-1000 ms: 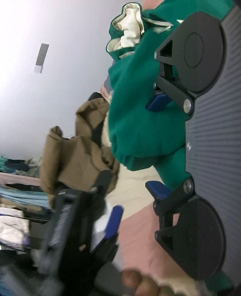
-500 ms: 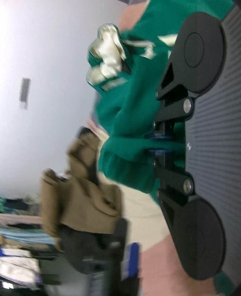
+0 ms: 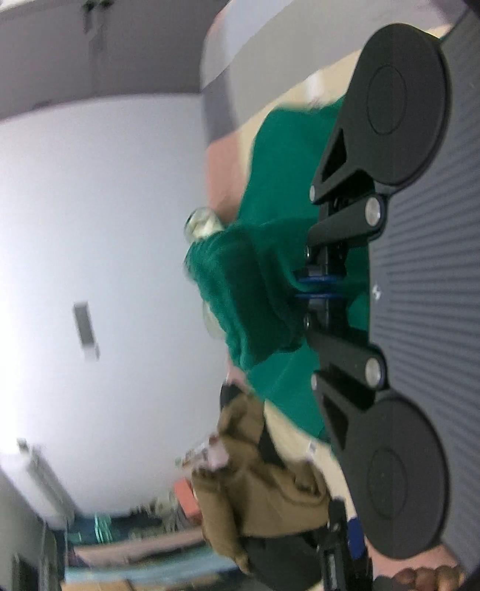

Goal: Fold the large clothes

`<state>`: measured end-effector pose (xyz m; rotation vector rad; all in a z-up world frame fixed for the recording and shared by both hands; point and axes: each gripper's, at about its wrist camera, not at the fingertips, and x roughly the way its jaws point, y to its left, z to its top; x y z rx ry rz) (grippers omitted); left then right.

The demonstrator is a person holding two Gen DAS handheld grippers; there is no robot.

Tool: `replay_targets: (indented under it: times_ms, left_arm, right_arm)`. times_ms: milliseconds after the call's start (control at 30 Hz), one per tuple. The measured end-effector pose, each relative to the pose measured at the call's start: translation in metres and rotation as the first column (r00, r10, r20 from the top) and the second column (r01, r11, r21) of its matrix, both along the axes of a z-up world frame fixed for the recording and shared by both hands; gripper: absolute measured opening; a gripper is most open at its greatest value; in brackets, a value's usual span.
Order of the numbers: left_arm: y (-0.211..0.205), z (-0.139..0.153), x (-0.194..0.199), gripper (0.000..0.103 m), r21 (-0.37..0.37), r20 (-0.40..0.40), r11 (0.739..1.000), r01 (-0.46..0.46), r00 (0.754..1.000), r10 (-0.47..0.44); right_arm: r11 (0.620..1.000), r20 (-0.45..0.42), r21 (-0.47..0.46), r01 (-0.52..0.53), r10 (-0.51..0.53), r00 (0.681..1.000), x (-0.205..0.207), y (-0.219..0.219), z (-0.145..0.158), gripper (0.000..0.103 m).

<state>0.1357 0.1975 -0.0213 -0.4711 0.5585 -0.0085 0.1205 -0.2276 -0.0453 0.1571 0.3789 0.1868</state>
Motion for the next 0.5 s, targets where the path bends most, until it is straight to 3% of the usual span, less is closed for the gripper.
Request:
replay_targets:
  times_ms: [100, 267, 433, 500]
  left_arm:
    - [-0.008, -0.001, 0.001, 0.078, 0.021, -0.002, 0.999, 0.025, 1.0, -0.025]
    - [-0.016, -0.006, 0.004, 0.078, 0.038, -0.017, 0.998, 0.055, 0.998, -0.055]
    - [-0.018, -0.009, 0.005, 0.078, 0.035, -0.025, 0.997, 0.07, 0.997, -0.069]
    - [-0.017, -0.009, 0.006, 0.078, 0.012, -0.021, 0.997, 0.076, 0.997, -0.076]
  right_arm:
    - [0.995, -0.129, 0.044, 0.085, -0.078, 0.989, 0.001, -0.026, -0.019, 0.007]
    - [0.972, -0.349, 0.131, 0.197, -0.14, 0.927, 0.013, -0.059, -0.053, 0.008]
    - [0.968, -0.348, 0.14, 0.208, -0.148, 0.926, 0.009, -0.056, -0.05, 0.013]
    - [0.97, -0.324, 0.117, 0.213, -0.165, 0.932, 0.004, -0.057, -0.044, 0.026]
